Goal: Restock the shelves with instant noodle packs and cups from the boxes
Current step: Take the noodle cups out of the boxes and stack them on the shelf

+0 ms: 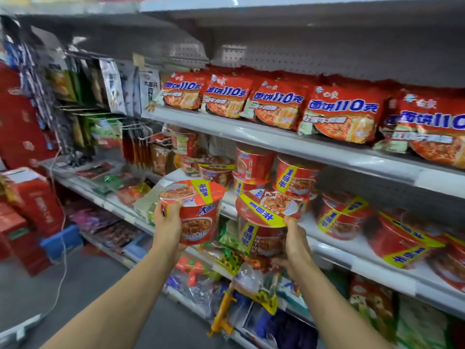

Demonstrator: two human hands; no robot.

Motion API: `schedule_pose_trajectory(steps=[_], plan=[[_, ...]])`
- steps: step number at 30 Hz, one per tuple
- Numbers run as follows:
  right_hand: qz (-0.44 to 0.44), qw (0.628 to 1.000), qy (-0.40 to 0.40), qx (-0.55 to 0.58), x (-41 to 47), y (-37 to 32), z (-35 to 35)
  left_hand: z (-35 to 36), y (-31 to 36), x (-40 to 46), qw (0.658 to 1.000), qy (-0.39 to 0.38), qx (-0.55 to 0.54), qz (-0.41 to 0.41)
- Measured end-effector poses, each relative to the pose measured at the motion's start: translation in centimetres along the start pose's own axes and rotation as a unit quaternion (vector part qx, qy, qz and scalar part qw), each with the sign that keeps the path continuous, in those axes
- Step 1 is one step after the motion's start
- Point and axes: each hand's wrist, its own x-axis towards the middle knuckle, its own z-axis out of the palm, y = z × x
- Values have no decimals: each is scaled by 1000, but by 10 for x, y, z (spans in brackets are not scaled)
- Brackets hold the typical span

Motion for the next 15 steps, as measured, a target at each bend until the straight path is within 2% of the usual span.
schedule_pose_trajectory(steps=[7, 15], plan=[[11, 999, -10, 37, 29, -15, 107, -38, 40, 80, 1000, -2, 0, 25], [21, 996, -31, 82, 62, -45, 190, -63, 62, 145, 1000, 12, 6, 1]])
